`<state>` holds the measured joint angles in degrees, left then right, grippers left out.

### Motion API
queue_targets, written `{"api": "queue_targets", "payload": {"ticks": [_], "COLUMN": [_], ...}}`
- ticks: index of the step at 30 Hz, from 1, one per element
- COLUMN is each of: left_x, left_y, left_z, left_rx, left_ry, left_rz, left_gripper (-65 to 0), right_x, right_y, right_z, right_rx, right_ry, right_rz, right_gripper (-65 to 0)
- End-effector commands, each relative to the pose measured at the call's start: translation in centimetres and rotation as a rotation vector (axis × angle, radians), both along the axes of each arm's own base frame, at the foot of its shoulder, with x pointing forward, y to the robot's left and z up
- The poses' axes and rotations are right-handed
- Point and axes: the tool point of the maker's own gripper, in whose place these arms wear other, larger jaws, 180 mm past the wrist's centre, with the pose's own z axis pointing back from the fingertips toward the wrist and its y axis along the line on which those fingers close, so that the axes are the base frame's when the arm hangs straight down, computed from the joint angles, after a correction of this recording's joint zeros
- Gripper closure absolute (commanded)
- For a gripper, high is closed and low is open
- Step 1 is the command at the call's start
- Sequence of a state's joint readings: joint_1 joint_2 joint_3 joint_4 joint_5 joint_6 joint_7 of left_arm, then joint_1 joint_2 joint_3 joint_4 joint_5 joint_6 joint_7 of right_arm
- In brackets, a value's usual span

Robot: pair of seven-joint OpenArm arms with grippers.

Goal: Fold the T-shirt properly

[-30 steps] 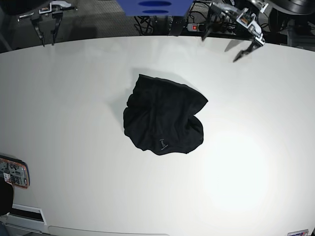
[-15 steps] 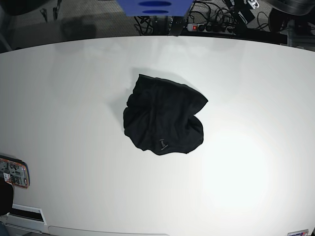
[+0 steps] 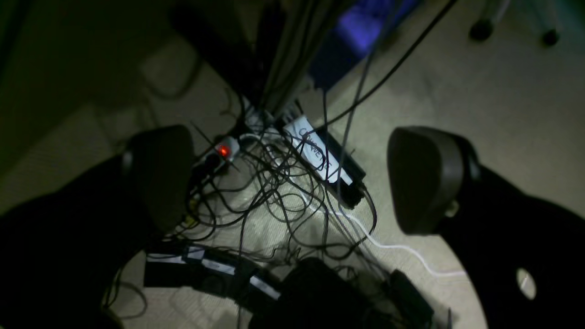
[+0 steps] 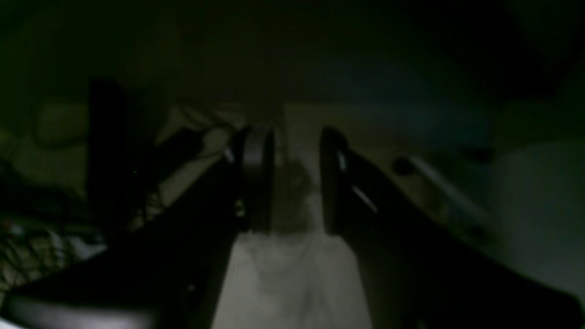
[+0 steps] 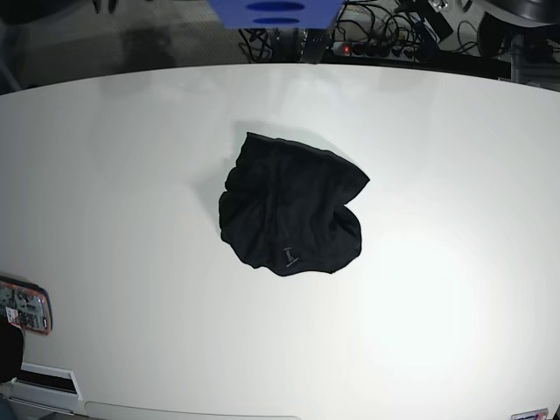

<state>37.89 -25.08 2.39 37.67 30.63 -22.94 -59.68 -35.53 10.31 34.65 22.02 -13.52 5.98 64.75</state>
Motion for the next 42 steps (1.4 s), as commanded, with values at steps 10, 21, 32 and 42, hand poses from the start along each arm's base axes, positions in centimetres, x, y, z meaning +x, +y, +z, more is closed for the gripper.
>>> {"api": "queue_targets", "payload": {"ticks": [10, 21, 32, 42], "left_x": [-1.6, -1.2, -5.1, -3.9], "left_y": [-1.2, 1.5, 6.6, 6.9], "left_z": [-4.3, -7.5, -9.8, -10.0], "left_rx": [-0.004, 0.189, 0.591, 0.605], "left_ry": [0.2, 0.339, 0.63, 0.619], "left_rz": [0.002, -0.086, -0.574, -0.565], "left_gripper": [-65.0, -65.0, -65.0, -65.0], "right_x": [-4.9, -6.8, -7.8, -7.8], "right_y": [3.7, 9.3, 7.0, 7.0], "right_z": [-4.9, -12.7, -12.6, -12.6], "right_rx": [0.148, 0.275, 0.235, 0.235], "right_ry": [0.248, 0.838, 0.926, 0.926], "right_rz": [-0.068, 0.239, 0.239, 0.24], "right_gripper": [-16.2, -16.2, -16.2, -16.2]}}
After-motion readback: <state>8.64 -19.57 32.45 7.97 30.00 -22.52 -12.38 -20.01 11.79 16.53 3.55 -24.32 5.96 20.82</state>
